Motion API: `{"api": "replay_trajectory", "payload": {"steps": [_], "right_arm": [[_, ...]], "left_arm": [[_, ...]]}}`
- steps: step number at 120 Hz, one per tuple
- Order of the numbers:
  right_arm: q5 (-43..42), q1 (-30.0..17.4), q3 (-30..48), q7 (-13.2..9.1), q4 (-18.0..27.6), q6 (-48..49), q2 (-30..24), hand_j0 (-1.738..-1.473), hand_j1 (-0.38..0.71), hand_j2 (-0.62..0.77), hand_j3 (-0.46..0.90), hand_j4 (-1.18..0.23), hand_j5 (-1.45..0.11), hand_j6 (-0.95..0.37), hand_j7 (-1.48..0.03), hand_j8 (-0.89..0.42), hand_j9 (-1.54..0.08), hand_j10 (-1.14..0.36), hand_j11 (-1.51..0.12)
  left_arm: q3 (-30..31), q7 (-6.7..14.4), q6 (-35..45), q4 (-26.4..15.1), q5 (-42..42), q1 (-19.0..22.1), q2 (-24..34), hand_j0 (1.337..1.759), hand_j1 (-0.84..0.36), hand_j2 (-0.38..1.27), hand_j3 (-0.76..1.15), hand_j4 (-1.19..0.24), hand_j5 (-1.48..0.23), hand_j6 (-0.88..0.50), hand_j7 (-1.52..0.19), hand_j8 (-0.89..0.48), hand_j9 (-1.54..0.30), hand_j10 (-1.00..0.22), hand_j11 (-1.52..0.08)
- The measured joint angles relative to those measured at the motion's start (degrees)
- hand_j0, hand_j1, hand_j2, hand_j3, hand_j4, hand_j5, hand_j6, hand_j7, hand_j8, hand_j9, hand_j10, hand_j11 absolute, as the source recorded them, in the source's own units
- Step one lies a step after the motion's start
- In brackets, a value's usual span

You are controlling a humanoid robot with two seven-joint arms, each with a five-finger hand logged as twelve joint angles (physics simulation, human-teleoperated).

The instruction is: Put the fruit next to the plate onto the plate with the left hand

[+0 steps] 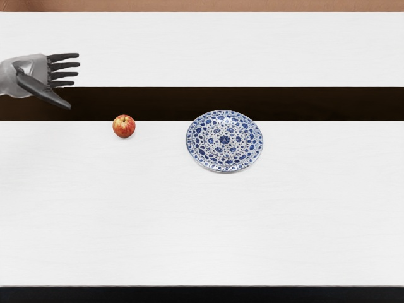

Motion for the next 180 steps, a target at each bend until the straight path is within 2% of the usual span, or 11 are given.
{"api": "replay_trajectory", "payload": {"steps": [9, 20, 41, 48, 62, 69, 78, 89, 99, 150, 180], "right_arm": [[0.0, 0.7, 0.0, 0.0, 0.0, 0.0, 0.0, -1.658, -0.35, 0.0, 0.0, 0.0, 0.0, 0.0, 0.0, 0.0, 0.0, 0.0, 0.0], [0.0, -1.0, 0.0, 0.0, 0.0, 0.0, 0.0, -1.658, -0.35, 0.0, 0.0, 0.0, 0.0, 0.0, 0.0, 0.0, 0.0, 0.0, 0.0], [0.1, -2.6, 0.0, 0.0, 0.0, -0.2, 0.0, -1.658, -0.35, 0.0, 0.0, 0.0, 0.0, 0.0, 0.0, 0.0, 0.0, 0.0, 0.0], [0.1, -2.7, 0.0, 0.0, 0.0, -0.2, 0.0, -1.658, -0.35, 0.0, 0.0, 0.0, 0.0, 0.0, 0.0, 0.0, 0.0, 0.0, 0.0], [0.1, -2.9, 0.0, 0.0, -0.1, -0.2, 0.0, -1.658, -0.35, 0.0, 0.0, 0.0, 0.0, 0.0, 0.0, 0.0, 0.0, 0.0, 0.0], [0.1, -2.9, 0.0, 0.0, -0.1, -0.2, 0.0, -1.658, -0.35, 0.0, 0.0, 0.0, 0.0, 0.0, 0.0, 0.0, 0.0, 0.0, 0.0], [0.1, -2.9, 0.0, 0.0, -0.1, -0.2, 0.0, -1.658, -0.35, 0.0, 0.0, 0.0, 0.0, 0.0, 0.0, 0.0, 0.0, 0.0, 0.0], [0.1, -3.0, 0.0, 0.0, 0.0, -0.2, 0.0, -1.658, -0.35, 0.0, 0.0, 0.0, 0.0, 0.0, 0.0, 0.0, 0.0, 0.0, 0.0], [0.1, -3.0, 0.0, 0.0, -0.1, -0.2, 0.0, -1.658, -0.35, 0.0, 0.0, 0.0, 0.0, 0.0, 0.0, 0.0, 0.0, 0.0, 0.0], [0.1, -3.0, 0.0, 0.0, -0.1, -0.2, 0.0, -1.658, -0.35, 0.0, 0.0, 0.0, 0.0, 0.0, 0.0, 0.0, 0.0, 0.0, 0.0], [0.1, -3.0, 0.0, 0.0, -0.1, -0.2, 0.0, -1.658, -0.35, 0.0, 0.0, 0.0, 0.0, 0.0, 0.0, 0.0, 0.0, 0.0, 0.0]], "left_arm": [[0.0, 0.2, 0.0, 0.0, 0.1, -0.1, -0.1, 1.658, 0.34, 0.0, 0.0, -0.01, -0.01, -0.01, -0.01, -0.01, -0.01, -0.01, -0.01], [0.0, 0.4, -0.1, 0.3, 1.2, -0.2, -1.0, 1.658, 0.34, 0.0, 0.0, -0.01, -0.01, -0.01, -0.01, -0.01, -0.01, -0.01, -0.01], [0.2, 3.0, -0.1, 0.3, 6.3, 1.2, -4.8, 1.658, 0.34, 0.0, 0.0, -0.01, -0.01, -0.01, -0.01, -0.01, -0.01, -0.01, -0.01], [2.5, 2.7, 1.2, -0.2, 7.7, -0.9, -5.3, 1.658, 0.34, 0.0, 0.0, -0.01, -0.01, -0.01, -0.01, -0.01, -0.01, -0.01, -0.01], [14.0, -1.1, 14.4, -4.7, 8.0, -8.0, -7.3, 1.658, 0.33, 0.0, 0.0, -0.02, -0.02, -0.02, -0.02, -0.02, -0.02, -0.02, -0.02], [19.5, -2.6, 23.7, -6.6, 7.4, -8.2, -10.9, 1.658, 0.32, 0.01, 0.0, -0.03, -0.03, -0.03, -0.03, -0.03, -0.03, -0.03, -0.03], [24.8, -3.8, 33.0, -8.4, 7.1, -8.3, -12.2, 1.658, 0.3, 0.01, 0.0, -0.05, -0.06, -0.05, -0.06, -0.05, -0.06, -0.05, -0.06], [29.3, -4.7, 40.9, -11.7, 6.9, -8.8, -14.0, 1.658, 0.26, 0.02, 0.0, -0.07, -0.1, -0.07, -0.1, -0.07, -0.1, -0.07, -0.1], [31.4, -5.0, 44.8, -13.1, 6.8, -8.6, -14.6, 1.658, 0.21, 0.02, 0.0, -0.12, -0.15, -0.12, -0.15, -0.12, -0.15, -0.12, -0.15], [33.3, -4.9, 48.0, -14.9, 6.7, -8.9, -16.8, 1.658, -0.07, 0.07, 0.0, -0.35, -0.45, -0.35, -0.45, -0.35, -0.45, -0.35, -0.45], [33.4, -4.8, 48.0, -14.8, 6.7, -8.6, -17.6, 1.658, -0.16, 0.09, 0.0, -0.42, -0.55, -0.42, -0.55, -0.42, -0.55, -0.42, -0.55]]}}
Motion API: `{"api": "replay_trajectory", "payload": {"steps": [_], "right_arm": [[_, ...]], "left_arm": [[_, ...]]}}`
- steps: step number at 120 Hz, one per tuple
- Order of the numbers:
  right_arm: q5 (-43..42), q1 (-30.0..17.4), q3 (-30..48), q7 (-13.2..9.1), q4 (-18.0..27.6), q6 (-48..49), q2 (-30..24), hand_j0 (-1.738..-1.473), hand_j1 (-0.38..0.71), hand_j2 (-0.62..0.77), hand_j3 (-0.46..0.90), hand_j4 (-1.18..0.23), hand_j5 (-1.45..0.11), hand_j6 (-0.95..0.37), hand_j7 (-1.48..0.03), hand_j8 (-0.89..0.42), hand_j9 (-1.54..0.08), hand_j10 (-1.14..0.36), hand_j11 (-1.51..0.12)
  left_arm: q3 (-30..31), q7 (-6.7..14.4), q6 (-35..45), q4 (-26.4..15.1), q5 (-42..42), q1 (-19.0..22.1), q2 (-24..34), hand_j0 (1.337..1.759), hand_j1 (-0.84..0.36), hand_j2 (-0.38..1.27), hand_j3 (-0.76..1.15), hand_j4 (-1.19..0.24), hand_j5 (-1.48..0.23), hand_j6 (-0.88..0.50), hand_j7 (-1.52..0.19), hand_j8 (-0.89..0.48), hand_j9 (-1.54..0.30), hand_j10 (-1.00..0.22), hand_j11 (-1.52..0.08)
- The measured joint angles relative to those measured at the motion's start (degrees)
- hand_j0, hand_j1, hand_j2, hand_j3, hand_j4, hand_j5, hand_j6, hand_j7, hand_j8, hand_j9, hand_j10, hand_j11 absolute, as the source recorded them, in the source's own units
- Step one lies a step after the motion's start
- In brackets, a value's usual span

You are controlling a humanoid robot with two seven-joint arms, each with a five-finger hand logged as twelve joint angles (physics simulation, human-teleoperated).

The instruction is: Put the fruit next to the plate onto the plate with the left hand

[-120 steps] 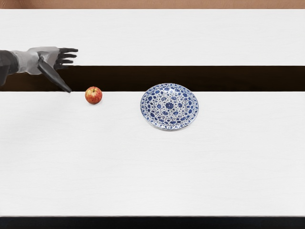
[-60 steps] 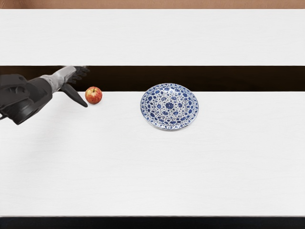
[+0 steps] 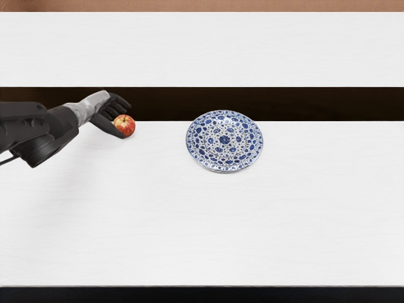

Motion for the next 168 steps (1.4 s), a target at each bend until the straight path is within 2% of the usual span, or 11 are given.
{"api": "replay_trajectory", "payload": {"steps": [32, 49, 54, 60, 63, 67, 85, 105, 138, 153, 168], "right_arm": [[0.0, 0.0, 0.0, 0.0, 0.0, 0.0, 0.0, -1.658, -0.35, 0.0, 0.0, 0.0, 0.0, 0.0, 0.0, 0.0, 0.0, 0.0, 0.0], [0.0, 0.0, 0.0, 0.0, 0.0, 0.0, 0.0, -1.658, -0.35, 0.0, 0.0, 0.0, 0.0, 0.0, 0.0, 0.0, 0.0, 0.0, 0.0], [0.0, 0.0, 0.0, 0.0, 0.0, 0.0, 0.0, -1.658, -0.35, 0.0, 0.0, 0.0, 0.0, 0.0, 0.0, 0.0, 0.0, 0.0, 0.0], [0.0, 0.0, 0.0, 0.0, 0.0, 0.0, 0.0, -1.658, -0.35, 0.0, 0.0, 0.0, 0.0, 0.0, 0.0, 0.0, 0.0, 0.0, 0.0], [0.0, 0.0, 0.0, 0.0, 0.0, 0.0, 0.0, -1.658, -0.35, 0.0, 0.0, 0.0, 0.0, 0.0, 0.0, 0.0, 0.0, 0.0, 0.0], [0.0, 0.0, 0.0, 0.0, 0.0, 0.0, 0.0, -1.658, -0.35, 0.0, 0.0, 0.0, 0.0, 0.0, 0.0, 0.0, 0.0, 0.0, 0.0], [0.0, 0.0, 0.0, 0.0, 0.0, 0.0, 0.0, -1.658, -0.35, 0.0, 0.0, 0.0, 0.0, 0.0, 0.0, 0.0, 0.0, 0.0, 0.0], [0.0, 0.0, 0.0, 0.0, 0.0, 0.0, 0.0, -1.658, -0.35, 0.0, 0.0, 0.0, 0.0, 0.0, 0.0, 0.0, 0.0, 0.0, 0.0], [0.0, 0.0, 0.0, 0.0, 0.0, 0.0, 0.0, -1.658, -0.35, 0.0, 0.0, 0.0, 0.0, 0.0, 0.0, 0.0, 0.0, 0.0, 0.0], [0.0, 0.0, 0.0, 0.0, 0.0, 0.0, 0.0, -1.658, -0.35, 0.0, 0.0, 0.0, 0.0, 0.0, 0.0, 0.0, 0.0, 0.0, 0.0], [0.0, 0.0, 0.0, 0.0, 0.0, 0.0, 0.0, -1.658, -0.35, 0.0, 0.0, 0.0, 0.0, 0.0, 0.0, 0.0, 0.0, 0.0, 0.0]], "left_arm": [[0.0, 0.0, 0.0, 1.3, 0.0, 0.7, -1.7, 1.658, -0.23, 0.1, 0.0, -0.48, -0.63, -0.48, -0.63, -0.48, -0.63, -0.48, -0.63], [-0.3, -0.2, 0.0, 1.8, 0.2, 1.2, -1.9, 1.654, -0.23, 0.08, 0.0, -0.5, -0.66, -0.49, -0.68, -0.46, -0.69, -0.48, -0.7], [-0.4, -0.2, 0.0, 2.0, 0.3, 1.5, -2.0, 1.654, -0.24, 0.14, 0.0, -0.52, -0.65, -0.5, -0.69, -0.46, -0.71, -0.48, -0.71], [-0.4, -0.1, 0.2, 2.5, 0.4, 1.9, -3.0, 1.653, -0.24, 0.1, 0.0, -0.54, -0.63, -0.51, -0.68, -0.49, -0.71, -0.5, -0.71], [-0.5, -0.1, 0.4, 3.0, 0.5, 2.2, -3.5, 1.652, -0.22, 0.07, 0.0, -0.58, -0.59, -0.54, -0.68, -0.48, -0.71, -0.4, -0.88], [-0.4, -0.1, 0.4, 3.3, 0.4, 2.3, -3.8, 1.652, -0.22, 0.06, 0.0, -0.58, -0.59, -0.53, -0.68, -0.49, -0.7, -0.35, -1.01], [-0.2, -0.1, 0.0, 4.0, 0.0, 2.2, -3.9, 1.655, -0.24, 0.15, 0.0, -0.56, -0.66, -0.54, -0.7, -0.5, -0.71, -0.5, -0.78], [-0.1, 0.0, -0.5, 3.6, -0.6, 0.4, -4.1, 1.656, -0.26, 0.19, 0.0, -0.56, -0.69, -0.53, -0.72, -0.49, -0.72, -0.52, -0.76], [-0.2, 0.0, -0.8, 3.2, -3.5, -5.2, -13.1, 1.657, -0.25, 0.18, 0.0, -0.54, -0.71, -0.53, -0.71, -0.49, -0.71, -0.54, -0.72], [-0.2, 0.1, -0.8, 3.2, -4.8, -6.6, -17.4, 1.657, -0.24, 0.14, 0.0, -0.54, -0.71, -0.53, -0.71, -0.47, -0.71, -0.54, -0.71], [-0.2, 0.2, -0.8, 3.2, -5.7, -7.2, -19.6, 1.658, -0.26, 0.21, 0.0, -0.53, -0.72, -0.53, -0.71, -0.46, -0.7, -0.54, -0.71]]}}
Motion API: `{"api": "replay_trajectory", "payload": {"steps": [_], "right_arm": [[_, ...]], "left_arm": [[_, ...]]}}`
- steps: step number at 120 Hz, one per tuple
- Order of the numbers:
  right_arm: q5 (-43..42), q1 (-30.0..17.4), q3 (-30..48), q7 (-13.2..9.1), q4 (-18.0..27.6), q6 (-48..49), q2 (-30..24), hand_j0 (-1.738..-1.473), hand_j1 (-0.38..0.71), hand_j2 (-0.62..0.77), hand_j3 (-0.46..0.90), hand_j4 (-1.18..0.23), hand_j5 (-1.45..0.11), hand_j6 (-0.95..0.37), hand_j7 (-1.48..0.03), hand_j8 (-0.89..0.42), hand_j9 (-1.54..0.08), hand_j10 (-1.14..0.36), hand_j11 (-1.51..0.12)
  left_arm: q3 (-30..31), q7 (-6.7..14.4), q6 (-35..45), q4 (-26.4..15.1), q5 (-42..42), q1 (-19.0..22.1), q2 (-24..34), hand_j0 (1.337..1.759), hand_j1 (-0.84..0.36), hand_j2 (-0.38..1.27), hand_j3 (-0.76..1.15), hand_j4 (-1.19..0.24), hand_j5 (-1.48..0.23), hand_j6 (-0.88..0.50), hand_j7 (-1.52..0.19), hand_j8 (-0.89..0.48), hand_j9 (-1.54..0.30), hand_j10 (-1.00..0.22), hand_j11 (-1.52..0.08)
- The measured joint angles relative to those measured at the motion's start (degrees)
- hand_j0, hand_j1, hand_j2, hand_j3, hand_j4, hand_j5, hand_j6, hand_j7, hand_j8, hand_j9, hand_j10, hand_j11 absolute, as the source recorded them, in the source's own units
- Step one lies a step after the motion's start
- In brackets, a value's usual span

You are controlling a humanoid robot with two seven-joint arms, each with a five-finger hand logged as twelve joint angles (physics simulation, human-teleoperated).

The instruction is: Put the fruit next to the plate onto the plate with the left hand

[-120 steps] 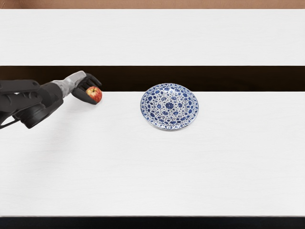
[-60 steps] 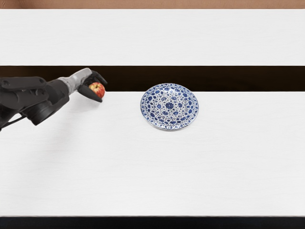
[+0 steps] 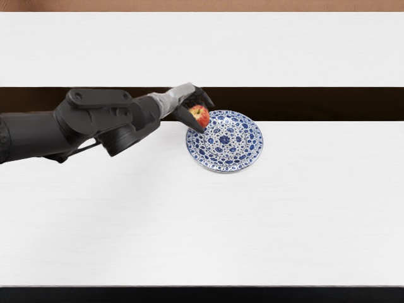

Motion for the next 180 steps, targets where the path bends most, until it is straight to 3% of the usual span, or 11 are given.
{"api": "replay_trajectory", "payload": {"steps": [42, 77, 103, 144, 180], "right_arm": [[0.0, 0.0, 0.0, 0.0, 0.0, 0.0, 0.0, -1.658, -0.35, 0.0, 0.0, 0.0, 0.0, 0.0, 0.0, 0.0, 0.0, 0.0, 0.0], [0.0, 0.0, 0.0, 0.0, 0.0, 0.0, 0.0, -1.658, -0.35, 0.0, 0.0, 0.0, 0.0, 0.0, 0.0, 0.0, 0.0, 0.0, 0.0], [0.0, 0.0, 0.0, 0.0, 0.0, 0.0, 0.0, -1.658, -0.35, 0.0, 0.0, 0.0, 0.0, 0.0, 0.0, 0.0, 0.0, 0.0, 0.0], [0.0, 0.0, 0.0, 0.0, 0.0, 0.0, 0.0, -1.658, -0.35, 0.0, 0.0, 0.0, 0.0, 0.0, 0.0, 0.0, 0.0, 0.0, 0.0], [0.0, 0.0, 0.0, 0.0, 0.0, 0.0, 0.0, -1.658, -0.35, 0.0, 0.0, 0.0, 0.0, 0.0, 0.0, 0.0, 0.0, 0.0, 0.0]], "left_arm": [[0.0, 0.1, 0.0, 0.0, -0.3, 0.1, -1.6, 1.658, -0.25, 0.18, 0.0, -0.51, -0.67, -0.51, -0.67, -0.46, -0.67, -0.51, -0.67], [-0.2, 0.0, 0.1, 0.5, -0.5, -0.5, -0.8, 1.658, 0.11, 0.06, 0.0, -0.2, -0.27, -0.2, -0.27, -0.19, -0.27, -0.21, -0.27], [-0.4, -0.1, -2.5, 0.1, -2.5, -1.5, 8.8, 1.658, 0.25, 0.02, 0.0, -0.08, -0.11, -0.08, -0.11, -0.08, -0.11, -0.08, -0.11], [-0.2, -0.2, -13.4, -0.3, -2.8, 0.7, 22.3, 1.658, 0.32, 0.01, 0.0, -0.03, -0.03, -0.03, -0.03, -0.03, -0.03, -0.03, -0.03], [-0.1, -0.1, -16.0, -0.2, -2.9, 2.0, 25.5, 1.658, 0.33, 0.0, 0.0, -0.02, -0.02, -0.02, -0.02, -0.02, -0.02, -0.02, -0.02]]}}
